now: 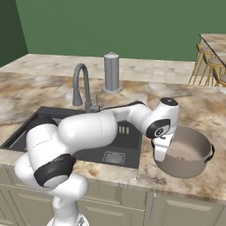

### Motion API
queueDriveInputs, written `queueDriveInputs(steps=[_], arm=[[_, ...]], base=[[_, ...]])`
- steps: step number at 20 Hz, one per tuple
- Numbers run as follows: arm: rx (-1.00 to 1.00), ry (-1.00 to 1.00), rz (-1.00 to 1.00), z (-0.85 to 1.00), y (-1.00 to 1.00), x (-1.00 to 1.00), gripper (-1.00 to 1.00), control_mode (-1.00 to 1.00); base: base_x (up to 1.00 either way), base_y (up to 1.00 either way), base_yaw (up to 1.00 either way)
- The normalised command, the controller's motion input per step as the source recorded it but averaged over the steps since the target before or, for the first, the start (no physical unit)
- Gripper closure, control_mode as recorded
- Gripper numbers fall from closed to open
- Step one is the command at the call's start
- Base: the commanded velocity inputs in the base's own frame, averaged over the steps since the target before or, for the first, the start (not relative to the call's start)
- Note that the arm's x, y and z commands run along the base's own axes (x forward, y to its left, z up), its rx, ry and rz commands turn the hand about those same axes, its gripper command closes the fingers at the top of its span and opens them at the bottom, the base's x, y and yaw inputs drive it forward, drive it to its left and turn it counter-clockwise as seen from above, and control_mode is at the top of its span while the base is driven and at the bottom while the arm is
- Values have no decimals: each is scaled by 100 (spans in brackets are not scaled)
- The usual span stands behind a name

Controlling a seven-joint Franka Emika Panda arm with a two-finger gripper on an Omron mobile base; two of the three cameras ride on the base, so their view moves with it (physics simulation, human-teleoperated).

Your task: Dump the mushroom from the pot into the sink. Then turn on the water and wash the mushroom. Then turn off the water and put the mushroom back in the pot.

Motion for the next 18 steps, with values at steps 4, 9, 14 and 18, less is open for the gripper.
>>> queueDriveInputs(steps=[4,9,14,18], arm=[[0,0,0,-15,-8,17,-100,-100],[1,0,0,-9,-17,18,-100,-100],[4,0,0,-7,-24,15,-100,-100],[3,0,0,-10,-22,9,-100,-100]], base=[[0,0,0],[0,0,0],[0,0,0],[0,0,0]])
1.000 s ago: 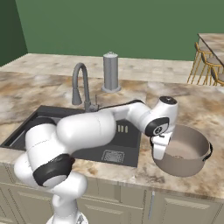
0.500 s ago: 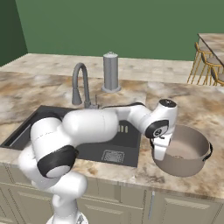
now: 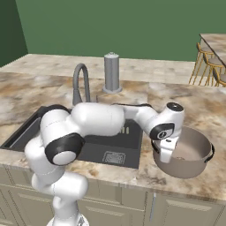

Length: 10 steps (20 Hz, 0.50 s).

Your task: Dump the mushroom from the pot into the sink. Then turn on the water and wash the mushroom. Then turn off the water and put the mushroom back in the pot.

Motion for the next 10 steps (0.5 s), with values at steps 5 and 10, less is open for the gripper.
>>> queueDriveInputs(steps=[5,10], arm=[[0,0,0,-24,-10,0,-100,-100],[0,0,0,-36,0,0,-100,-100]], base=[[0,0,0],[0,0,0]])
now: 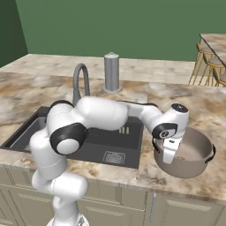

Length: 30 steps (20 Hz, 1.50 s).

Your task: Dump the mushroom from the pot into the sink. Then turn on the water and wash the mushroom. Then turn off the water and put the mushroom back in the pot.

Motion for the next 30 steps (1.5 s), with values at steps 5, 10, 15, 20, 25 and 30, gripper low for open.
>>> queueDriveInputs(steps=[5,10,15,20,25,30], arm=[[-1,0,0,-50,0,0,100,-100],[-8,0,0,-56,5,0,100,-100],[-10,0,0,-68,7,0,100,-100],[-10,1,0,-68,3,0,100,-100],[-6,5,0,-44,0,-2,100,-100],[-1,-1,3,-36,0,-4,100,-100]], base=[[0,0,0],[0,0,0],[0,0,0],[0,0,0],[0,0,0],[0,0,0]])
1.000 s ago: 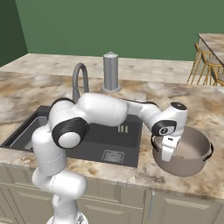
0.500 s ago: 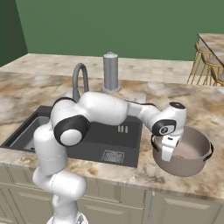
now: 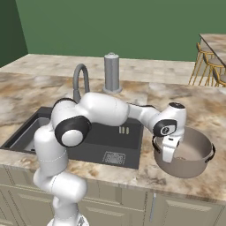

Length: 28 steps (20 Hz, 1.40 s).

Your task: Dump the mushroom from the pot into the sink. Then turn on the water and wash the mushroom. Then turn off the water and put the mushroom back in the pot.

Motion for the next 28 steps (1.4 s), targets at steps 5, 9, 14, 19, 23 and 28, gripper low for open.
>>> queueDriveInputs(steps=[5,9,14,19,23,28], arm=[[0,-6,1,-6,0,-7,100,-100],[0,-11,1,7,0,-11,100,-100],[0,-10,0,30,4,0,100,-100],[0,-8,0,33,17,0,100,-100],[0,-9,0,44,28,0,100,-100],[0,-10,0,43,36,7,100,-100]], base=[[0,0,0],[0,0,0],[0,0,0],[0,0,0],[0,0,0],[0,0,0]])
